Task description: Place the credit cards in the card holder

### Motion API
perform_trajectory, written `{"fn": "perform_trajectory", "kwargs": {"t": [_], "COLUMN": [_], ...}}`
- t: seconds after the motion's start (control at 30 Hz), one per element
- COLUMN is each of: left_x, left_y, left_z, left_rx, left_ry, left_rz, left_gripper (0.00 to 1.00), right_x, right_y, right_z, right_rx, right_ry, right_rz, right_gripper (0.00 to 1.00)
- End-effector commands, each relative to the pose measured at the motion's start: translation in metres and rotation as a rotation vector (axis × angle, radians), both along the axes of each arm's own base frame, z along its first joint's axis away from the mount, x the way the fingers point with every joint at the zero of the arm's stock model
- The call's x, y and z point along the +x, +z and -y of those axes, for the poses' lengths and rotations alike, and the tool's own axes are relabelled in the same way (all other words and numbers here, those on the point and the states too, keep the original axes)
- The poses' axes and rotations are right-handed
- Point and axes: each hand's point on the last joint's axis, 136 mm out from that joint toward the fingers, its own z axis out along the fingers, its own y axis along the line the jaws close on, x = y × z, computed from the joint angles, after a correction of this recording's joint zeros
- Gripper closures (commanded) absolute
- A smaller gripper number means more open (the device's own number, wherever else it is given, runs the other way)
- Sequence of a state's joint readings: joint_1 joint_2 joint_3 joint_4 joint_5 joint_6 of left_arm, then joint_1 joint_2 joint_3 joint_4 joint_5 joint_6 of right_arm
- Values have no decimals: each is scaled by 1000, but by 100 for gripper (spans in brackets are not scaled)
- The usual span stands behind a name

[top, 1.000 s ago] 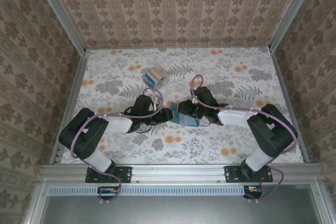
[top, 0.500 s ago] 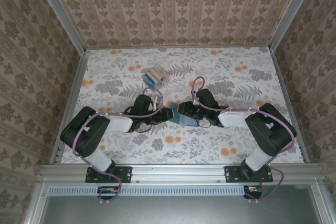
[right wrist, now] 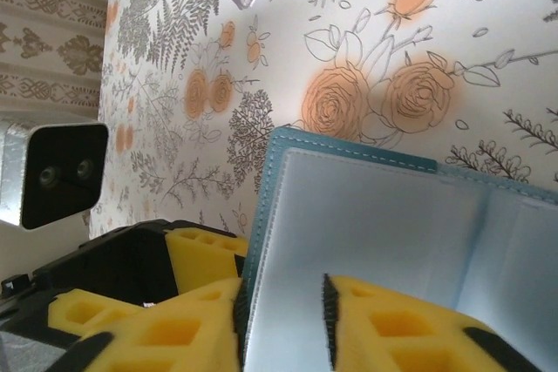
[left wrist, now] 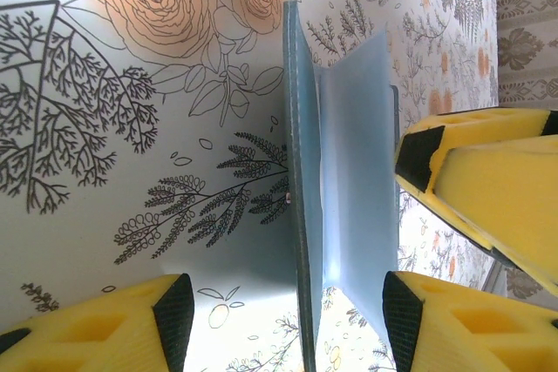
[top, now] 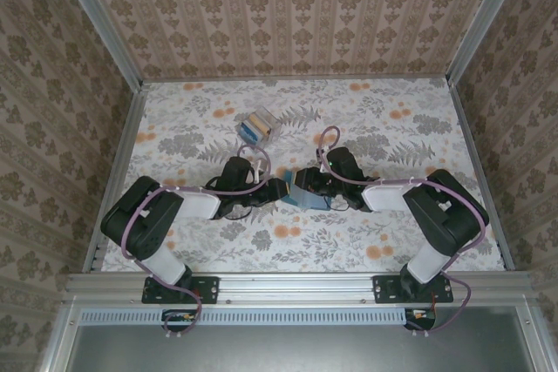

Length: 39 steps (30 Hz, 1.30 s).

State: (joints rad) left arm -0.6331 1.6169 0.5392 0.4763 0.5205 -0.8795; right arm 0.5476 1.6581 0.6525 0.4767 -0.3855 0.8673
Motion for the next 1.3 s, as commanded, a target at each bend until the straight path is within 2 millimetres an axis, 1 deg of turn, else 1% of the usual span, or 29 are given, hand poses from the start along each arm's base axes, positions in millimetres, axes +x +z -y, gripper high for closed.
{"fn": "perform_trajectory", "kwargs": {"t": [0.0, 0.03, 0.1, 0.17, 0.23, 0.3, 0.47, 0.53, 0.57, 0.9, 1.07, 1.27], "left_x": [3, 3, 3, 3, 3, 3, 4, 3, 3, 0, -2, -3], "left_y": [-2, -3, -3, -2, -1, 0, 2, 2, 2, 3, 4, 8], "left_z": [0, 0, 1, 3, 4, 5, 6, 7, 7, 13, 16, 21], "left_rx": [-4, -4, -6, -16, -26, -32, -38, -38, -39, -47, -49, -57], "left_ry": [4, 3, 0, -10, -12, -11, -14, -17, -18, -38, -49, -62], "left_rz": [-2, -3, -3, -3, -4, -1, 3, 2, 3, 3, 7, 13], "left_gripper": [38, 38, 41, 48, 56, 61, 62, 62, 61, 61, 61, 62], "right_x": [1, 1, 0, -1, -2, -3, -7, -7, -7, -7, -9, -9], "right_y": [-3, -5, -7, -8, -9, -10, -10, -11, -12, -24, -22, -25], "right_z": [-3, -2, -4, -5, -5, -4, -6, -6, -5, 6, 5, 12], "right_rx": [18, 14, 10, 7, -8, -27, -59, -77, -89, -196, -217, -294], "right_ry": [21, 19, 30, 44, 50, 53, 84, 81, 78, 41, 48, 22], "right_rz": [-4, -10, -20, -19, -19, -26, -23, -27, -32, -80, -80, -92], "right_gripper": [71, 69, 61, 54, 51, 49, 42, 32, 31, 32, 31, 31]}}
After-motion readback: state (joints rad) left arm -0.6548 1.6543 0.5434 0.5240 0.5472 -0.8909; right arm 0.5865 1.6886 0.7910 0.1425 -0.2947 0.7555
